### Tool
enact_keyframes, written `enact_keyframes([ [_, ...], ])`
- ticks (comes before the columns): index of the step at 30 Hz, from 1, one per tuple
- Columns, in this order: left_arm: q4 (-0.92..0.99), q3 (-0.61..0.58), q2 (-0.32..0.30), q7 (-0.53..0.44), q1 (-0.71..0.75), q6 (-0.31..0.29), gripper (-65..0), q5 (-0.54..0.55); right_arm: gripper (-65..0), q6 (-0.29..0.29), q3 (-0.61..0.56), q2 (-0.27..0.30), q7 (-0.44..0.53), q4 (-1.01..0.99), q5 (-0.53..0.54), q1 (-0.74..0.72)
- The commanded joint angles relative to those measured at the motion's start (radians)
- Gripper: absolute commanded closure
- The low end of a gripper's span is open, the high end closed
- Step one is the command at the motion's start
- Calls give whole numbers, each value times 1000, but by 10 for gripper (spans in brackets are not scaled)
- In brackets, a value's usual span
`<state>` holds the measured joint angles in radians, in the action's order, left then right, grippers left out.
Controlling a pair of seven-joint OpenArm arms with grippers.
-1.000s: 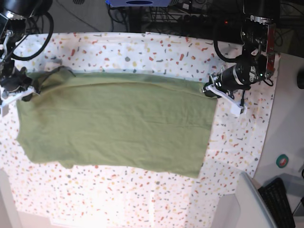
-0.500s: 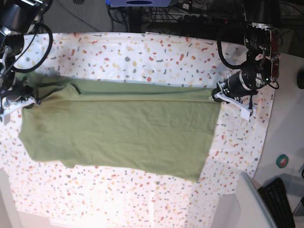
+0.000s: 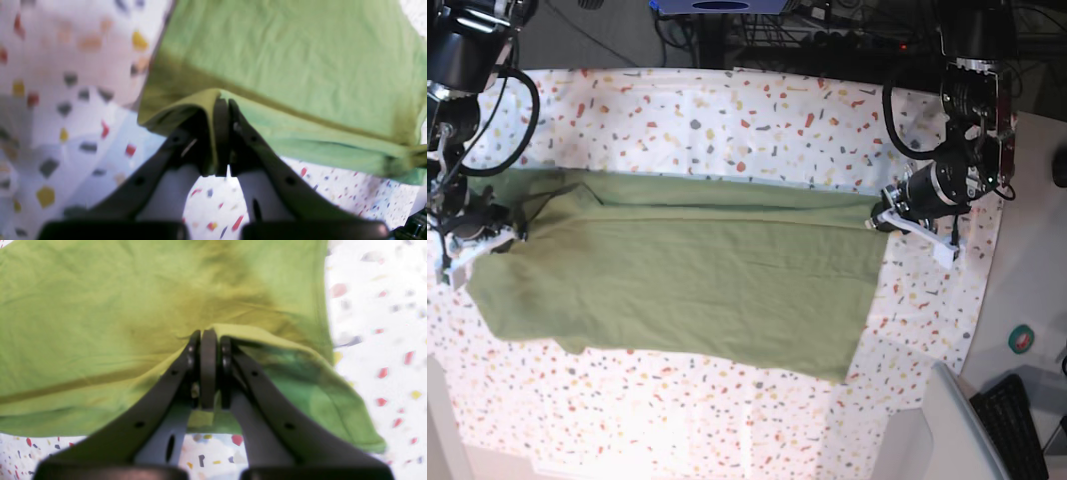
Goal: Layout the t-shirt on the table in an organized manner, then fold the t-shirt properly
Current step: 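Pull the held shirt edge taut between both grippers and lower it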
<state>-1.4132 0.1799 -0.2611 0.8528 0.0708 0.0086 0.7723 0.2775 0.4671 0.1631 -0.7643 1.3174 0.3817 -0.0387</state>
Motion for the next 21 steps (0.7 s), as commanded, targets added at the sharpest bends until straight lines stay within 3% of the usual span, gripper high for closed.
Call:
enact_keyframes([
  [1, -13, 3, -11, -11, -13, -5, 0, 8, 0, -1, 3, 17, 18, 4, 9, -20],
  [21, 79, 0, -10, -13, -93, -5, 0, 8, 0, -1, 3, 14, 62, -11, 9, -13],
])
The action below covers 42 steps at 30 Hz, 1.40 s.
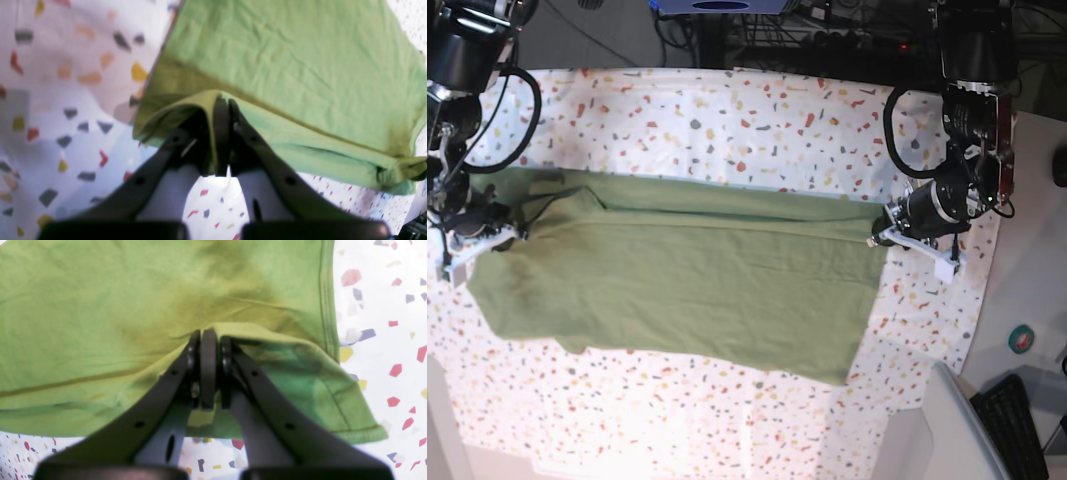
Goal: Layout the t-shirt on the table in an organized manner, then fold the t-shirt properly
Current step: 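Pull the held shirt edge taut between both grippers and lower it, then open both grippers and release the shirt edge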
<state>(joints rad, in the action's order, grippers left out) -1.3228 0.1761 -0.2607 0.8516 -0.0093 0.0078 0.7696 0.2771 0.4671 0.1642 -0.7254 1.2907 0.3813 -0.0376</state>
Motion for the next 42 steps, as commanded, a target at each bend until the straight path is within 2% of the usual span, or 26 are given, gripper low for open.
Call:
enact_keyframes([
  [1, -5, 4, -10, -12, -19, -4, 0, 11, 0, 0, 3, 13, 23, 16, 9, -14],
  [6, 12, 10, -10, -12, -25, -4, 0, 12, 0, 0, 3, 11, 20, 16, 9, -14],
  [7, 12, 10, -10, -12, -25, -4, -18, 12, 0, 0, 3, 11, 19, 16, 9, -14],
  [14, 16, 9, -5, -15, -60, -4, -301, 15, 0, 0, 5, 8, 19, 16, 17, -2],
  [15, 29, 12, 5, -15, -73, -4, -336, 17, -27, 0, 5, 8, 19, 16, 17, 0],
  [18, 87, 17, 19, -15, -116, -4, -406, 14, -222, 0, 5, 8, 19, 19, 18, 2],
  [20, 131, 10, 27, -15, -149, -4, -425, 14, -284, 0, 6, 8, 25, 22, 18, 6],
  [23, 174, 18, 41, -18, -182, -9, -428, 14, -284, 1, 66, 1, 28, 45, 21, 17],
  [26, 150, 23, 41, -18, -186, -9, -428, 18, -293, 6, 235, -81, 60, 134, 21, 28],
  [28, 84, 82, 44, -18, -143, -10, -428, 18, -297, 6, 328, -130, 106, 214, 20, 44],
  [32, -111, 214, 47, -18, 2, -19, -428, 18, -333, 6, 353, -140, 111, 341, 20, 130],
  [35, -217, 336, 48, -18, 134, -128, -425, 18, -335, 6, 355, -156, 111, 401, 75, 239],
  [39, -199, 472, 84, -18, 231, -299, -425, 11, -335, 6, 355, -170, 111, 387, 316, 387],
  [42, -128, 514, 113, -18, 234, -381, -423, 11, -335, 6, 345, -174, 111, 298, 460, 433],
])
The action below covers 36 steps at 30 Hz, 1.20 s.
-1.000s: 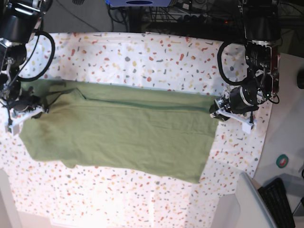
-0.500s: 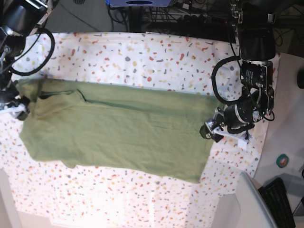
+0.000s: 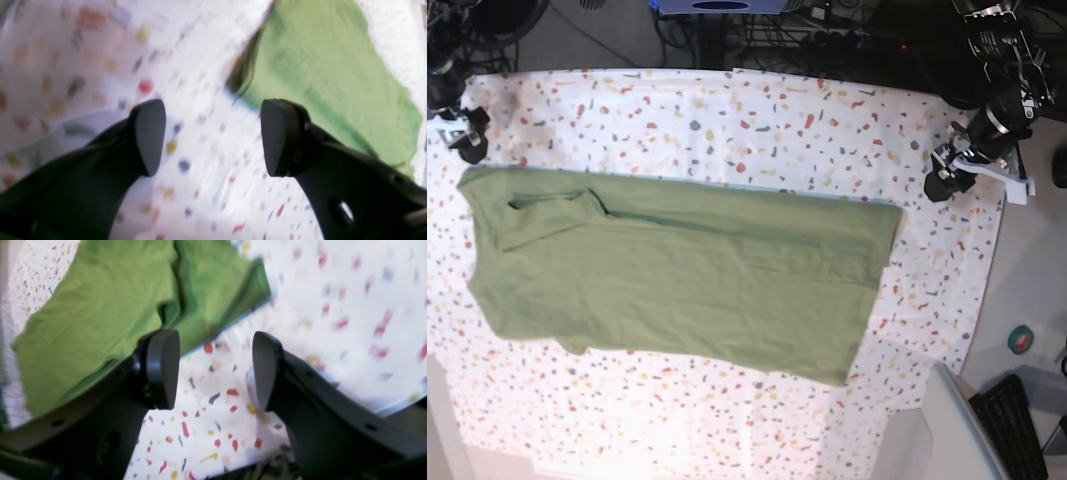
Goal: Layout the t-shirt on the table in an organized manner, then fold the t-shirt properly
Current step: 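Open both grippers and release the shirt edge, then regrasp the shirt's collar-side corners with both grippers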
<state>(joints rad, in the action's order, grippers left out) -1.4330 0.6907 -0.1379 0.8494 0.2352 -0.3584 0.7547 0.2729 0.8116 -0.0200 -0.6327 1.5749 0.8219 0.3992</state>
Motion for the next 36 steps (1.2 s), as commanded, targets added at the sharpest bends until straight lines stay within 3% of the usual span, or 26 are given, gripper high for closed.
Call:
enact_keyframes([
  [1, 5, -4, -10, -15, -15, -27, -421, 25, -335, 10, -1, 2, 18, -23, 40, -3],
  [7, 97, -88, -6, -29, -55, -38, -421, 25, -335, 10, 9, 4, 21, -221, 43, -81],
  [11, 143, -134, -4, -158, -56, -37, -421, 25, -336, 10, 5, 1, 23, -242, 43, -99],
  [16, 203, -184, -6, -210, -58, -35, -421, 29, -339, 10, 10, 4, 24, -327, 46, -139],
  [28, 265, -193, -4, -216, -159, -35, -421, 25, -359, 10, 12, 4, 27, -379, 46, -207],
  [36, 383, -193, -6, -216, -221, -35, -420, 25, -357, 9, 10, 27, 130, -465, 44, -266],
])
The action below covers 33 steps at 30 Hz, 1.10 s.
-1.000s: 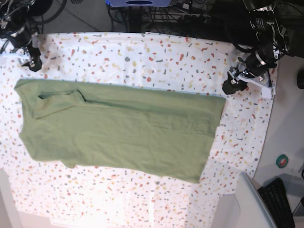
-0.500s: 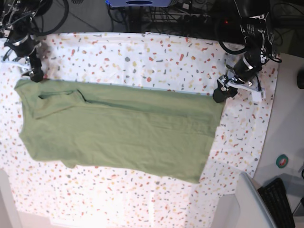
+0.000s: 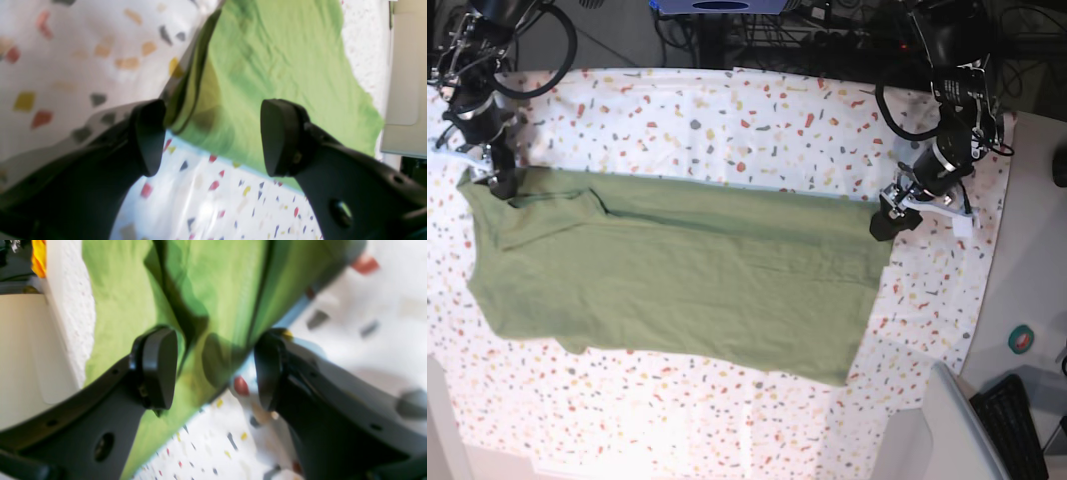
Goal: Layout the t-shirt on the table in an organized manner, then fold the t-shirt properly
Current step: 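Regrasp the shirt's collar-side corners with both grippers, then drag the shirt edge away from the table center with both grippers, then release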
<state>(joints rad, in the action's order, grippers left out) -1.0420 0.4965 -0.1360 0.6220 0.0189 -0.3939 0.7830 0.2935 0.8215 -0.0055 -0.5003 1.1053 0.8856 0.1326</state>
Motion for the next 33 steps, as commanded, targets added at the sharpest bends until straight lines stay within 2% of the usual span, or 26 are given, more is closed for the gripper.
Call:
enact_keyframes([
  [1, 1, 0, -7, 11, -10, 0, -418, -3, -356, -12, 0, 19, 2, -15, -19, -6],
  [6, 10, -89, -14, 8, -18, 0, -416, -3, -353, -12, 0, 51, 53, -93, -19, -26],
  [8, 12, -91, -14, 8, -18, 0, -402, -3, -320, -12, 0, 60, 68, -120, -19, -38],
  [9, 12, -91, -14, 8, -18, 0, -364, -3, -276, -12, 0, 62, 70, -130, -19, -40],
  [10, 12, -91, -14, 8, -18, 0, -299, -3, -222, -12, 0, 66, 70, -133, -19, -40],
  [13, 12, -91, -15, 8, -18, 0, -53, -3, -98, -10, -4, 80, 70, -143, -19, -38],
  [14, 12, -91, -15, 8, -18, 0, 0, -3, -80, -10, -4, 80, 70, -143, -19, -37],
  [18, 10, -95, -17, 12, -17, 0, 0, -3, 0, -10, -1, 81, 67, -143, -19, -37],
  [21, -2, -98, -23, 17, -9, 0, 0, -3, 0, -10, -1, 81, 61, -139, -18, -31],
  [24, -36, -92, -34, 48, 8, 6, 0, -3, 0, -10, -1, 97, -14, -100, -13, -15],
  [28, -143, -91, -35, 129, 20, 114, 0, 5, 0, -26, 0, 104, -110, 3, -16, -14],
  [29, -180, -91, -32, 143, 22, 138, 0, 5, 0, -66, 0, 104, -133, 39, -16, -14],
  [33, -303, -85, -29, 215, 17, 218, 0, 29, 0, -284, 2, 101, -229, 197, -10, -20],
])
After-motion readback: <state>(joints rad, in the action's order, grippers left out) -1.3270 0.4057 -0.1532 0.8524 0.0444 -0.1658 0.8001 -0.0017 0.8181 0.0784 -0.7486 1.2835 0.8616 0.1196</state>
